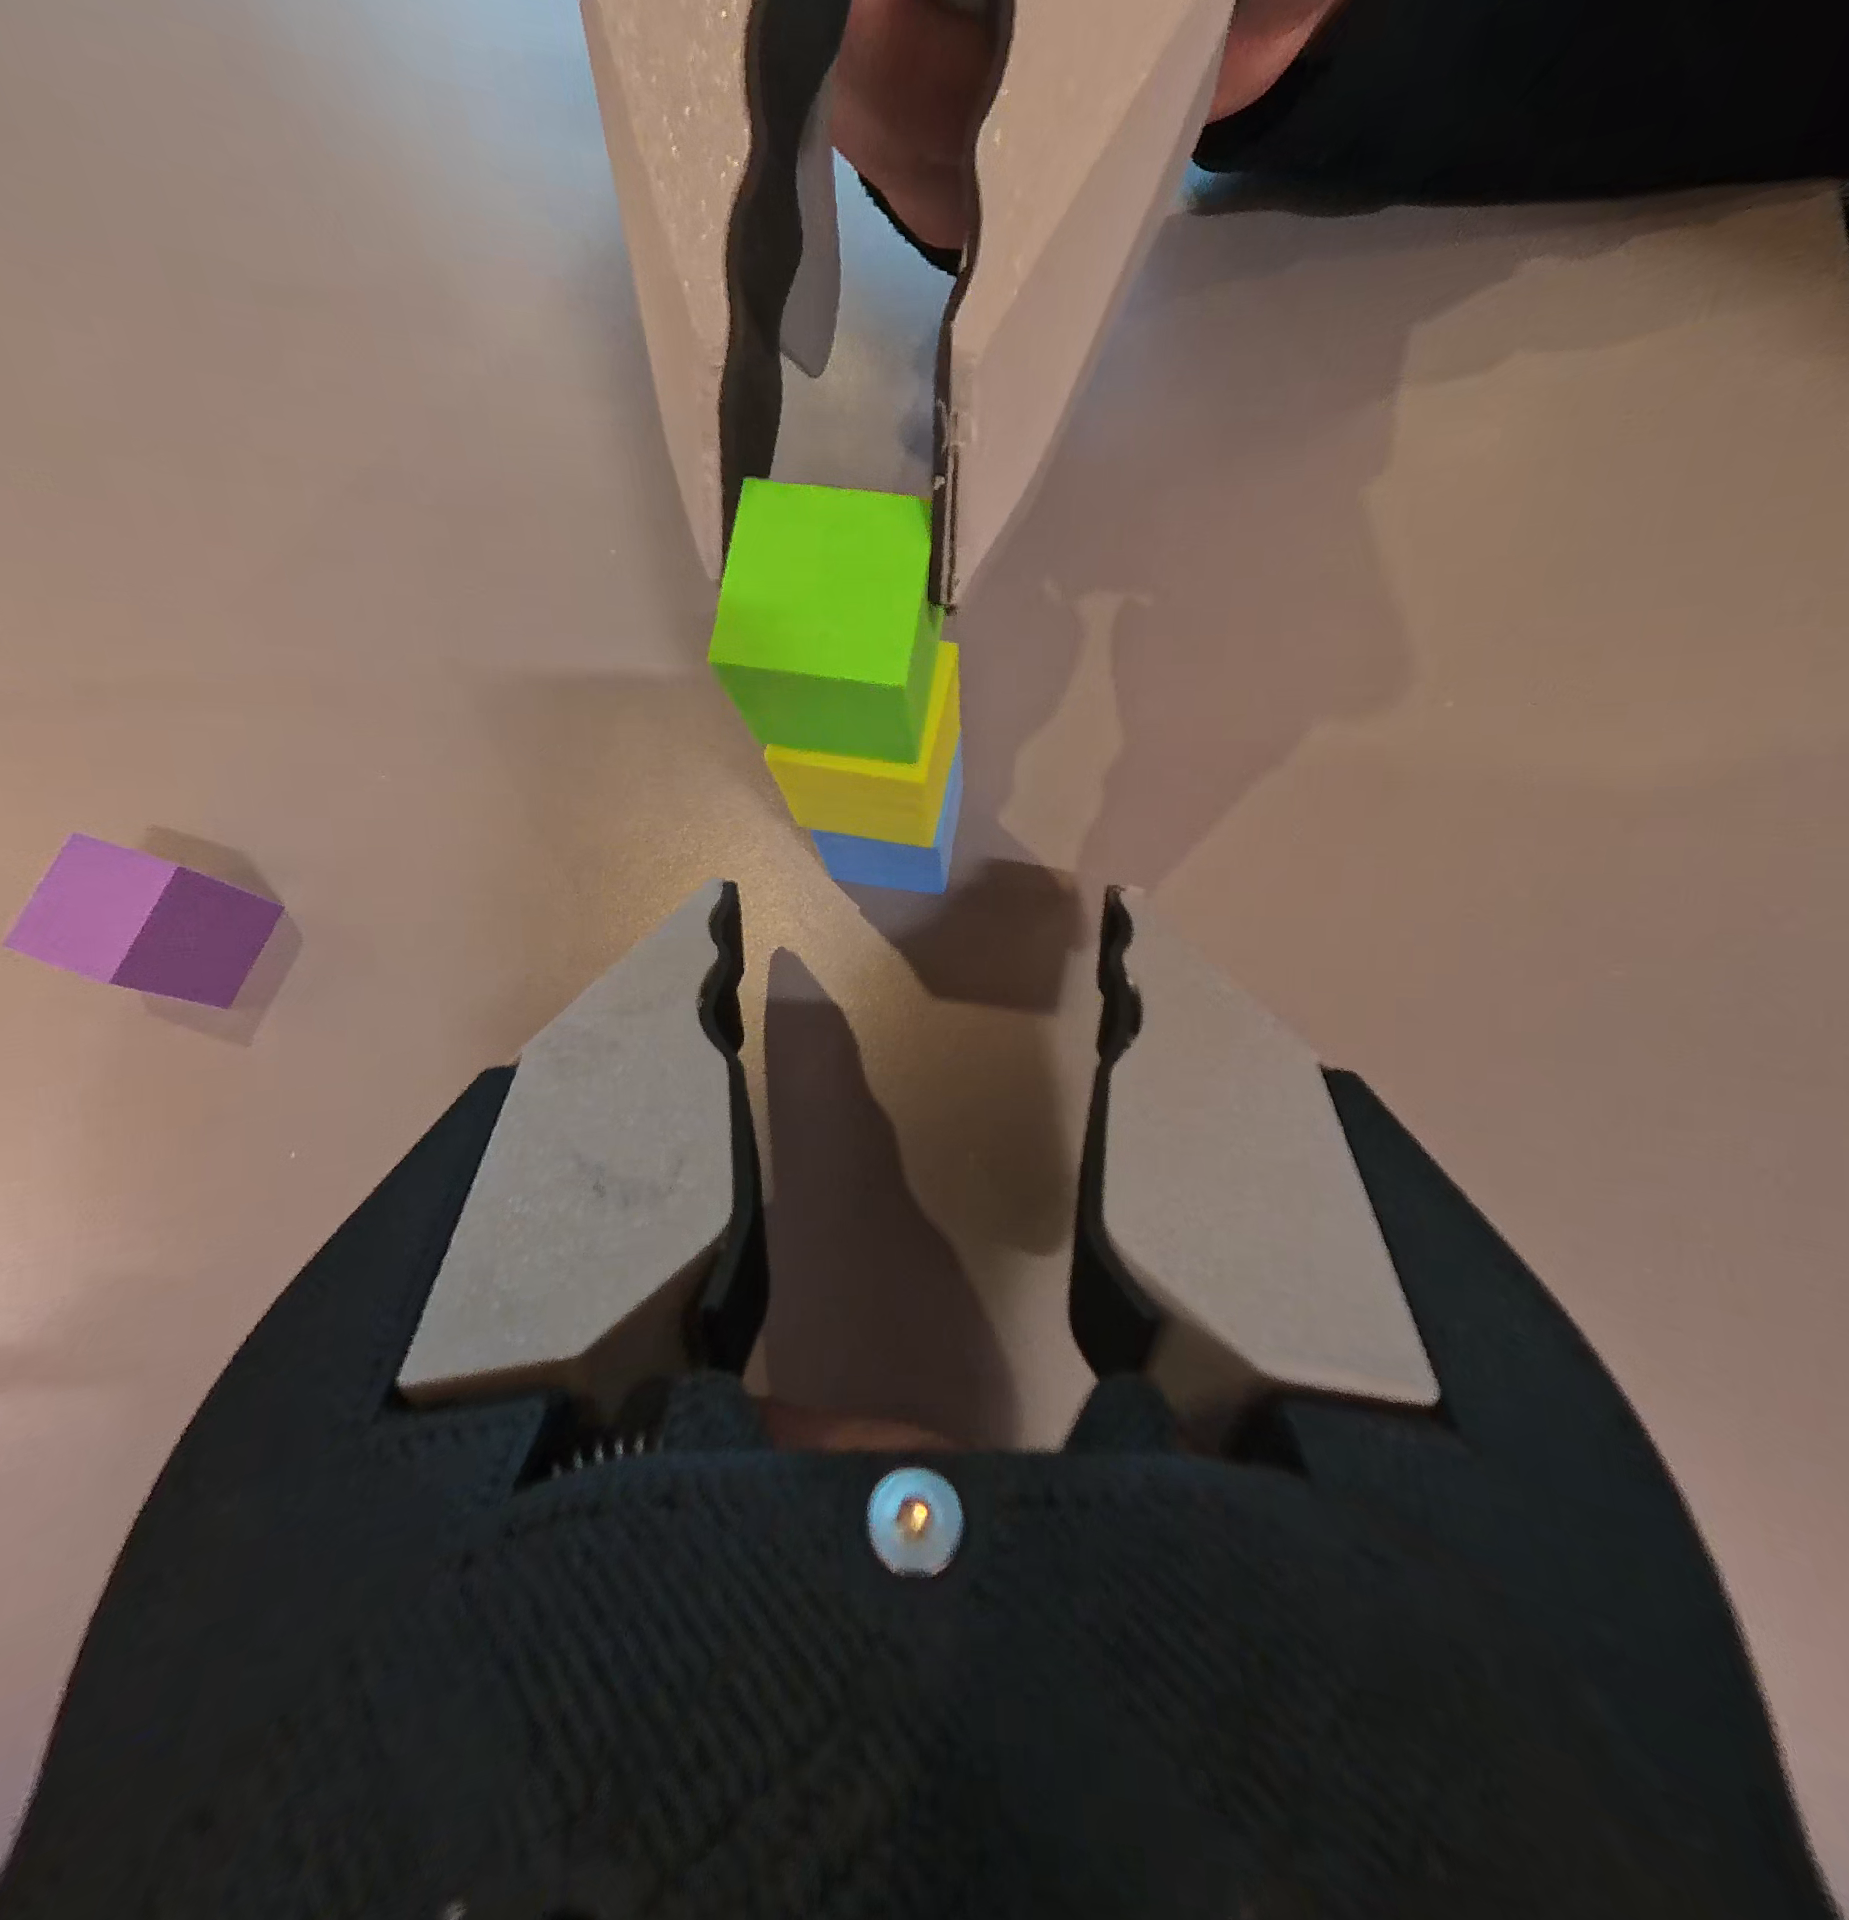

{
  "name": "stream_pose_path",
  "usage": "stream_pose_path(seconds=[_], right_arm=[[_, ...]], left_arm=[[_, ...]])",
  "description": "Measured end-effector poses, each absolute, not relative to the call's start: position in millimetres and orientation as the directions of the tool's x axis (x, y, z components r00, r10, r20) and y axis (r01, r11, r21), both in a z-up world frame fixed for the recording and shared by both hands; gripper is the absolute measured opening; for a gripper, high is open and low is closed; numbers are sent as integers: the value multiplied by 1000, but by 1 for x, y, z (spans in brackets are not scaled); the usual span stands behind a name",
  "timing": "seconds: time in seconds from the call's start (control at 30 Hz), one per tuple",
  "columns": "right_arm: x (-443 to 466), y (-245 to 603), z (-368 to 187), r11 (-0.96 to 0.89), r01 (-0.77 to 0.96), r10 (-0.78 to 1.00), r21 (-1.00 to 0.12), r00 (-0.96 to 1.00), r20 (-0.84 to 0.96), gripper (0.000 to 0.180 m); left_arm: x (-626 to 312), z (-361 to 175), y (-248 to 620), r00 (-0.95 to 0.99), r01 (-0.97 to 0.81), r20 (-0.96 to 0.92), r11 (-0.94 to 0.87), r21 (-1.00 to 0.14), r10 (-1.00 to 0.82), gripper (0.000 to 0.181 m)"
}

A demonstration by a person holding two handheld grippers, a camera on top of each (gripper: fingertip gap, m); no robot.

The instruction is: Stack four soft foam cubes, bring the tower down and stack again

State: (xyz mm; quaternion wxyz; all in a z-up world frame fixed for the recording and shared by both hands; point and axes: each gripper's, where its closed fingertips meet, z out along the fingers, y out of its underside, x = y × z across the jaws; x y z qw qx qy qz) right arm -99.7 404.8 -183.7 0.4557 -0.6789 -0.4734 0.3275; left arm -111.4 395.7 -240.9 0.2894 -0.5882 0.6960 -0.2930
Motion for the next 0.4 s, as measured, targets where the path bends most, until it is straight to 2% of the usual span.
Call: stream_pose_path(seconds=[0.2, 0.4], right_arm=[[-101, 404, -181, -131, 344, 939, -930, 343, -5, 24], [-100, 405, -179, -130, 334, 938, -934, 347, -6, 23]], left_arm=[[-112, -241, 393, -151, -652, -61, 145, -744, -987, 67], [-115, -239, 384, -193, -652, -45, 163, -741, -980, 59]])
